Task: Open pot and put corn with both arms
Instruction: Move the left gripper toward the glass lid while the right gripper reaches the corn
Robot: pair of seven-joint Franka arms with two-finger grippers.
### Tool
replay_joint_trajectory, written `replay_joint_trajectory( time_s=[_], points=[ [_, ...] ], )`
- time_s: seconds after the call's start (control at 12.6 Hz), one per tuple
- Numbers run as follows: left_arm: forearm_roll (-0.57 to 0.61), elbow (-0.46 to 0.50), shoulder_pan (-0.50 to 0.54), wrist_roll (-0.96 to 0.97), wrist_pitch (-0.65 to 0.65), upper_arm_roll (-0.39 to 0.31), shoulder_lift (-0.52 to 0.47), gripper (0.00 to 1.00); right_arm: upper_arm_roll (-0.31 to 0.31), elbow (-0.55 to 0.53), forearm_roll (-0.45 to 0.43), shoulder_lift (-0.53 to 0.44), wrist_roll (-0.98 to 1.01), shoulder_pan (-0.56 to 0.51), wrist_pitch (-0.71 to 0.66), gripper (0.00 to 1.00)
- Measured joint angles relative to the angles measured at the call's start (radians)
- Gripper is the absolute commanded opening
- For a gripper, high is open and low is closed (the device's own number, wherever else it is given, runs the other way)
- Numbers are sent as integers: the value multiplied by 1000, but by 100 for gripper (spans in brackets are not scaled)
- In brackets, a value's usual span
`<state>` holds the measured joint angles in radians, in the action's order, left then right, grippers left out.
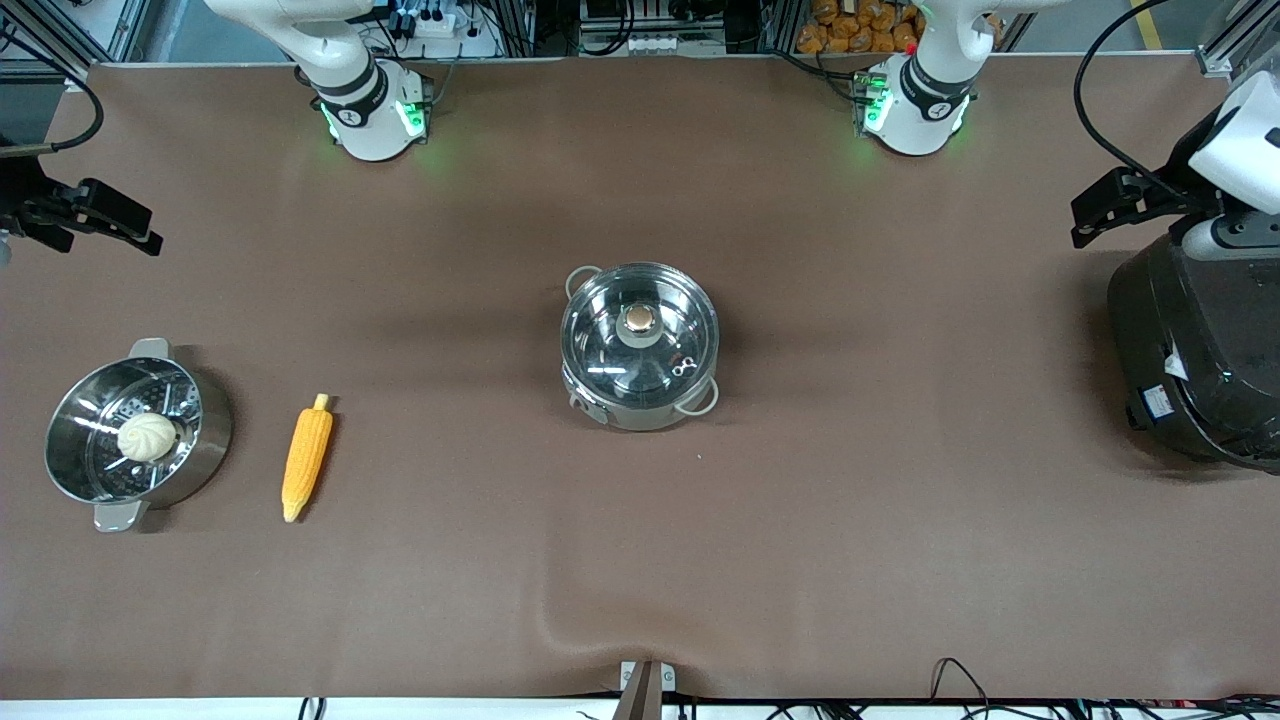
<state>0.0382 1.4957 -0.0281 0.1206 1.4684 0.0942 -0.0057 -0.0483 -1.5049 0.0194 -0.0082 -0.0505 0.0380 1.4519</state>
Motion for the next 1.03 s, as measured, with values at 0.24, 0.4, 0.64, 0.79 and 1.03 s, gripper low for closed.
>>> replay_joint_trajectory(
  time_s=[0.24,0.4,0.64,0.79,1.03],
  points=[
    [0,-1,1,0,0,-13,0,100,0,0,0,0,0,0,0,100],
    [0,-13,1,0,0,-16,0,100,0,0,0,0,0,0,0,100],
    [0,-26,0,0,0,-15,-1,100,0,0,0,0,0,0,0,100],
    [0,-27,-11,0,0,-7,-1,100,-1,0,0,2,0,0,0,100],
    [-1,-27,-33,0,0,45,-1,100,-4,0,0,5,0,-21,0,100]
  ],
)
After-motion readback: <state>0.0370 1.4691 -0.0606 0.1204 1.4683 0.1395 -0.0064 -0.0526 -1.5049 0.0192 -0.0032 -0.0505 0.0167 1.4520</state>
